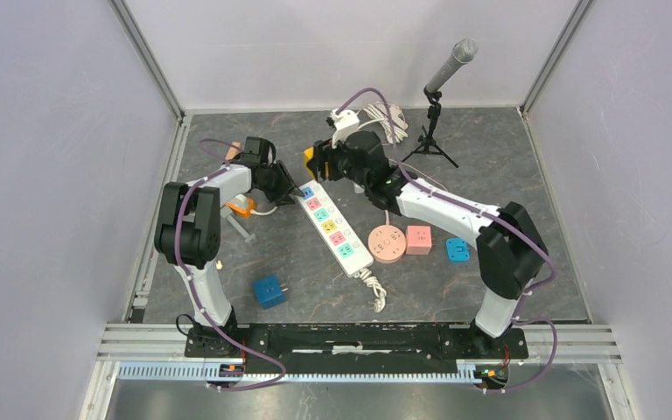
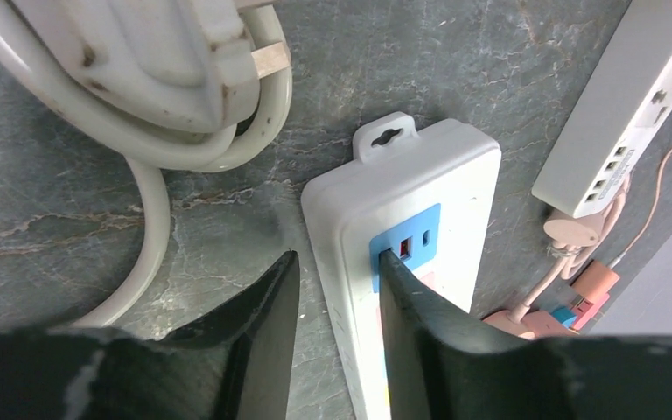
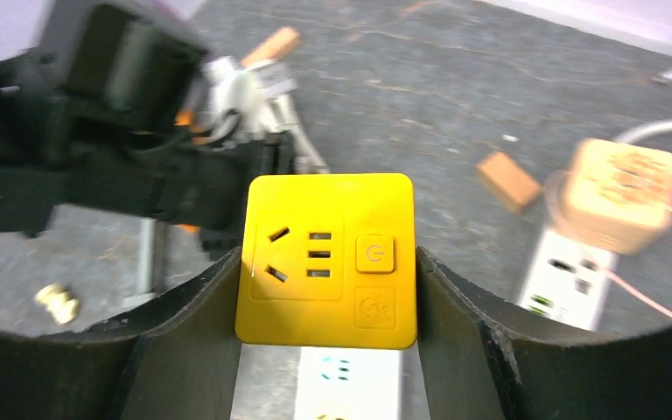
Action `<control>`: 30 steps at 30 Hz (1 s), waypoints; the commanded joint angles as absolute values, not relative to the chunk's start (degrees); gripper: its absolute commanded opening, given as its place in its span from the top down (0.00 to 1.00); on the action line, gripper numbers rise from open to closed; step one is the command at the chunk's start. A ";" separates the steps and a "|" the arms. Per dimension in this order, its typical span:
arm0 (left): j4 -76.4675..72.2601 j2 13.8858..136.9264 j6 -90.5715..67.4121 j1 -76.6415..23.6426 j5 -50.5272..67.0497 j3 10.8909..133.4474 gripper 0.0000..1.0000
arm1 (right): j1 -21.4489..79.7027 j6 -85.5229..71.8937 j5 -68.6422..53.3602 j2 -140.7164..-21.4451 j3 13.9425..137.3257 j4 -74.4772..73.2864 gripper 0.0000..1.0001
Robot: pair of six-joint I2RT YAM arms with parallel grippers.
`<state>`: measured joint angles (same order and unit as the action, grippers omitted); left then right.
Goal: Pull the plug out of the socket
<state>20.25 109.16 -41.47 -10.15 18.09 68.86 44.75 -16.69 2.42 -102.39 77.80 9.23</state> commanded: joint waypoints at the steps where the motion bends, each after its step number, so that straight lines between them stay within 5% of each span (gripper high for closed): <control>1: 31.72 109.03 -35.73 -11.25 16.44 68.96 0.50 | 41.53 -14.50 13.12 -97.93 75.51 3.46 1.00; 7: 36.25 102.81 -32.07 -11.25 11.34 73.00 0.25 | 39.97 -13.97 15.68 -94.93 69.09 -2.73 1.00; 17: 37.76 91.67 -29.80 -11.25 8.76 76.45 0.00 | 39.18 -15.13 11.18 -96.03 65.09 -7.85 0.95; 30: 42.41 82.36 -28.11 -11.25 -1.98 79.79 0.00 | 39.11 -15.91 11.02 -100.94 68.82 -12.56 0.42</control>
